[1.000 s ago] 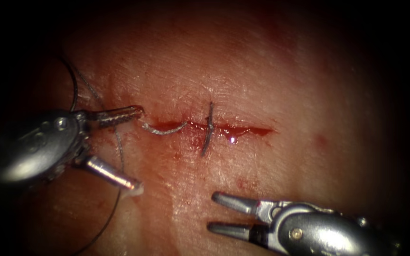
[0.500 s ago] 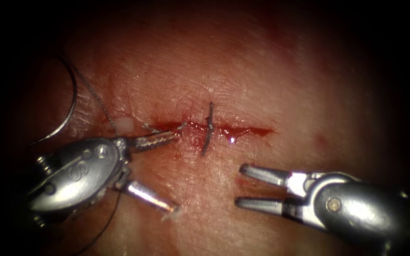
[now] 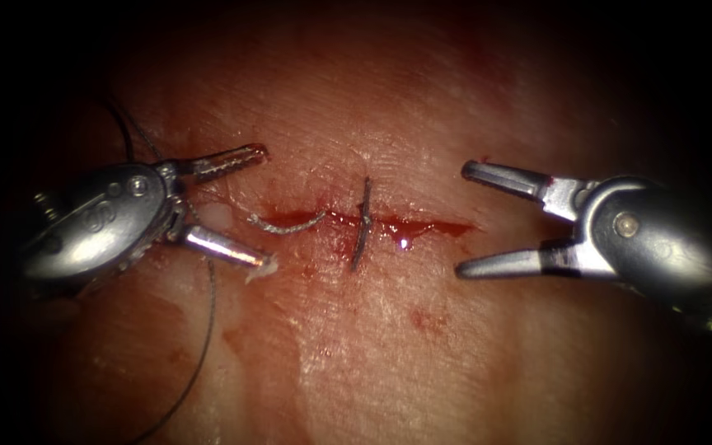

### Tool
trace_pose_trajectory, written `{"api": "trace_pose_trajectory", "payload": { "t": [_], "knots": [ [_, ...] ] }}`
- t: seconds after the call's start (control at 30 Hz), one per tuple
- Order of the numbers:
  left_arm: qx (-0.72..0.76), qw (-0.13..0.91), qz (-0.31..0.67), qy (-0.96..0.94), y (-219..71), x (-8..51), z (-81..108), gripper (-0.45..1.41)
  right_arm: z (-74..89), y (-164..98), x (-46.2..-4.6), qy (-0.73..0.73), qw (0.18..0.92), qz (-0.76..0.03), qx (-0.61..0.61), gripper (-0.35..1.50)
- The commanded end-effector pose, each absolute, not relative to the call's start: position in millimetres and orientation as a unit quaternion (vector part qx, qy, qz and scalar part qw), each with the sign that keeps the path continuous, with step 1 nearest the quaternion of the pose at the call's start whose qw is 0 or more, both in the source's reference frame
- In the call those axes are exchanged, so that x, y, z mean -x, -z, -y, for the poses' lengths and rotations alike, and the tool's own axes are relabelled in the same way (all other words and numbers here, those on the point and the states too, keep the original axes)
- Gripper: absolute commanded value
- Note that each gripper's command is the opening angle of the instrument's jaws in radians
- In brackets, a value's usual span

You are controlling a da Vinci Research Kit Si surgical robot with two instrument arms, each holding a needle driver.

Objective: Wound Closure
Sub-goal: Use the right gripper to cut the short suture tail.

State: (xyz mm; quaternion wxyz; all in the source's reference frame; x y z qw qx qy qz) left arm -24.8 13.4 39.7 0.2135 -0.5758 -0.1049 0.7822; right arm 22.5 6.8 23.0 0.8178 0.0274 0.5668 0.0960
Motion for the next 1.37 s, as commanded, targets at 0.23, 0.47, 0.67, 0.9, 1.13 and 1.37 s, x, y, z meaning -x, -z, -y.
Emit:
{"api": "trace_pose_trajectory", "payload": {
  "t": [0.23,0.47,0.67,0.9,1.13,1.37],
  "knots": [
    [0.574,0.201,0.089,-0.789,-40.8,24.5,-12.1,0.52,-6.8,-24.5,-20.9,-0.084,0.836,-0.543,0.010,0.62],
    [0.568,0.200,0.081,-0.794,-40.7,23.5,-12.1,0.52,-7.3,-25.4,-19.2,-0.091,0.846,-0.525,0.027,0.66],
    [0.565,0.204,0.078,-0.796,-40.7,23.4,-12.1,0.52,-7.0,-24.9,-19.5,-0.095,0.842,-0.530,0.032,0.66],
    [0.564,0.205,0.077,-0.796,-40.9,23.5,-12.1,0.52,-6.7,-24.7,-20.4,-0.097,0.835,-0.541,0.035,0.68],
    [0.564,0.205,0.076,-0.797,-41.0,23.2,-12.2,0.52,-6.3,-24.4,-20.8,-0.095,0.834,-0.543,0.033,0.69],
    [0.563,0.204,0.074,-0.797,-40.9,23.2,-12.1,0.52,-5.1,-24.4,-21.0,-0.095,0.831,-0.546,0.039,0.71]
  ]
}}
